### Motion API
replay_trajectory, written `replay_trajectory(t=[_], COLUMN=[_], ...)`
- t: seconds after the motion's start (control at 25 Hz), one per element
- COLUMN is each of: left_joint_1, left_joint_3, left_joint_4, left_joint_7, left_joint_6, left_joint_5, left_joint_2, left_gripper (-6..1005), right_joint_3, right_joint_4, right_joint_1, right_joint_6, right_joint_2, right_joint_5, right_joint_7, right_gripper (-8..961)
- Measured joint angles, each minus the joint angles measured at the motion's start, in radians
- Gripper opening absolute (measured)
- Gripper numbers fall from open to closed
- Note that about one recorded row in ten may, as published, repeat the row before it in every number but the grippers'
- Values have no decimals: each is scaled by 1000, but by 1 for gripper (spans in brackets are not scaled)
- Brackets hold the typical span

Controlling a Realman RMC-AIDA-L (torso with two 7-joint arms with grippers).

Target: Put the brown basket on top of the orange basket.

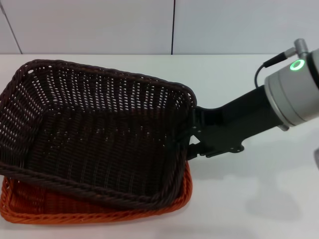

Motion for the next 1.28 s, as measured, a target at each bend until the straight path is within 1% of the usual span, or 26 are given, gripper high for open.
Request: replay_trajectory(t=[0.08, 0.2, 0.28, 0.4, 0.52, 0.64, 0.72, 0.8, 0.88, 1.0, 1.08, 1.16, 1.28], left_joint_1=[0, 0, -3, -4, -4, -2, -4, -7, -11, -13, -13, -14, -13], left_joint_3=[0, -2, -3, -3, -3, -11, -16, -21, -25, -26, -21, -18, -18], left_joint_4=[1, 1, 1, 1, 1, -3, -3, -4, -10, -41, -68, -92, -155], left_joint_7=[0, 1, 2, 2, 2, 2, 2, 2, 1, -4, -9, -21, -76], left_joint_6=[-1, 2, 4, 4, 6, 7, 10, 15, 23, 42, 56, 65, 88], left_joint_5=[0, -1, -1, -1, -1, -3, -4, -4, -4, 1, 3, 5, 6], left_joint_2=[1, 0, 0, 0, 0, 0, 1, 1, 4, 6, 6, 7, 8], left_gripper=[546, 546, 545, 545, 545, 546, 546, 546, 546, 546, 545, 545, 545], right_joint_3=[4, 37, 63, 81, 98, 140, 177, 210, 236, 258, 262, 250, 177], right_joint_4=[-19, -32, -25, 3, -38, -122, -125, -98, -66, -27, -22, -38, -117], right_joint_1=[-15, -30, -31, -29, -66, -140, -157, -152, -144, -123, -118, -139, -231], right_joint_6=[2, 7, 8, -8, -10, -18, -21, -53, -122, -251, -362, -479, -717], right_joint_2=[1, -1, -4, -3, -1, 0, -3, 0, 2, 0, 1, 6, 9], right_joint_5=[5, 26, 44, 45, 55, 141, 207, 262, 339, 469, 524, 558, 594], right_joint_7=[0, -4, -9, -35, -64, -72, -55, -11, 57, 214, 342, 463, 644], right_gripper=[405, 405, 405, 405, 405, 405, 405, 405, 405, 405, 405, 405, 405])
